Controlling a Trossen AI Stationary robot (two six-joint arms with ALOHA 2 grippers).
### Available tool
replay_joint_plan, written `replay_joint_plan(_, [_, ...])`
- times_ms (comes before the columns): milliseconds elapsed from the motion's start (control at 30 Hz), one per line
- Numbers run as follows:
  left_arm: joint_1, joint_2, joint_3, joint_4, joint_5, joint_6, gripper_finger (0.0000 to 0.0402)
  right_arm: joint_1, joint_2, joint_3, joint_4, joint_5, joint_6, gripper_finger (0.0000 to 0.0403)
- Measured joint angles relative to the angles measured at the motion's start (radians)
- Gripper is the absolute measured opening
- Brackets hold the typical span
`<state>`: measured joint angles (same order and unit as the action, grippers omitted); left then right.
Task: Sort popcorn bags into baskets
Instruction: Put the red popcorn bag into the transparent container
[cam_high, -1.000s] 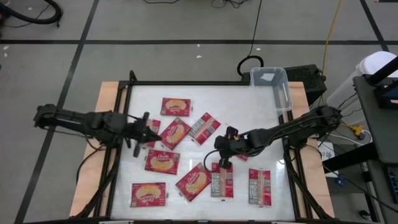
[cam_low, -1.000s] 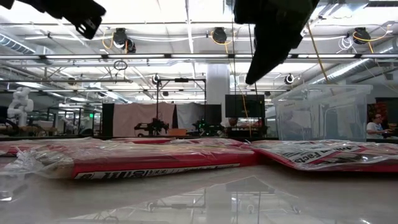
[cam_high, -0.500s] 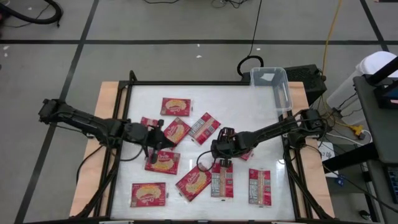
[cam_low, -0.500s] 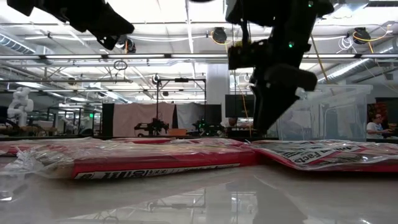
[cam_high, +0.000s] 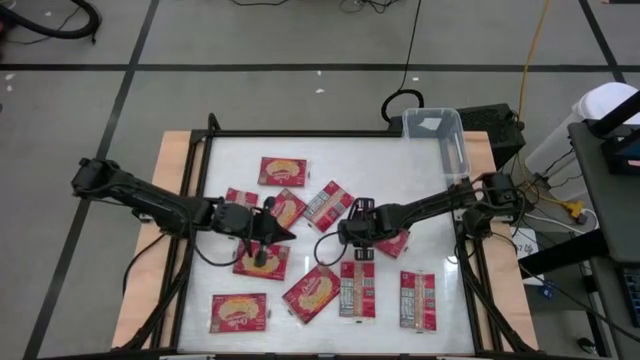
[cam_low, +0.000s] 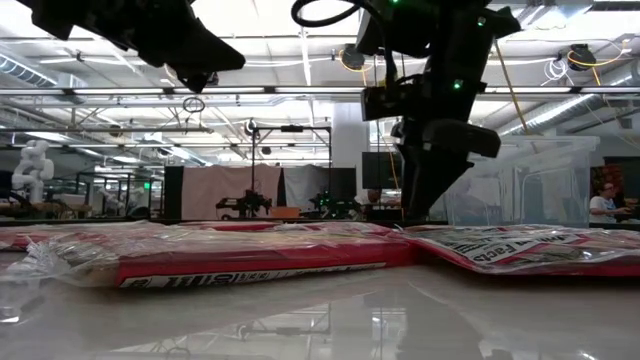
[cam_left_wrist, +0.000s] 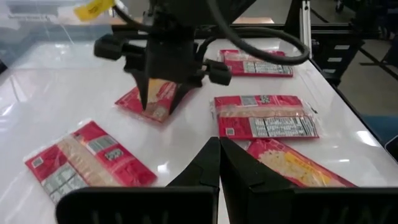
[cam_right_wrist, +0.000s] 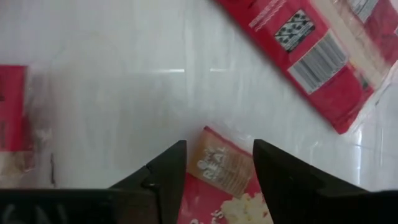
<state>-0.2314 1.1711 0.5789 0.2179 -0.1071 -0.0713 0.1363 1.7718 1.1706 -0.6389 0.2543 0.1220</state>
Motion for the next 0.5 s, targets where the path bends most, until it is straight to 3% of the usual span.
replay_joint_plan(167, [0.0,0.021,0.0,0.031,-0.001,0.021,0.0006,-0.038,0.002,0.0,0.027,-0.094,-0.004,0.0191])
replay_joint_plan(500, [-0.012,0.021,0.0,0.034,-0.002,0.023,0.0006,-0.06,0.016,-0.001,0.04,-0.103,-0.004,0.0192])
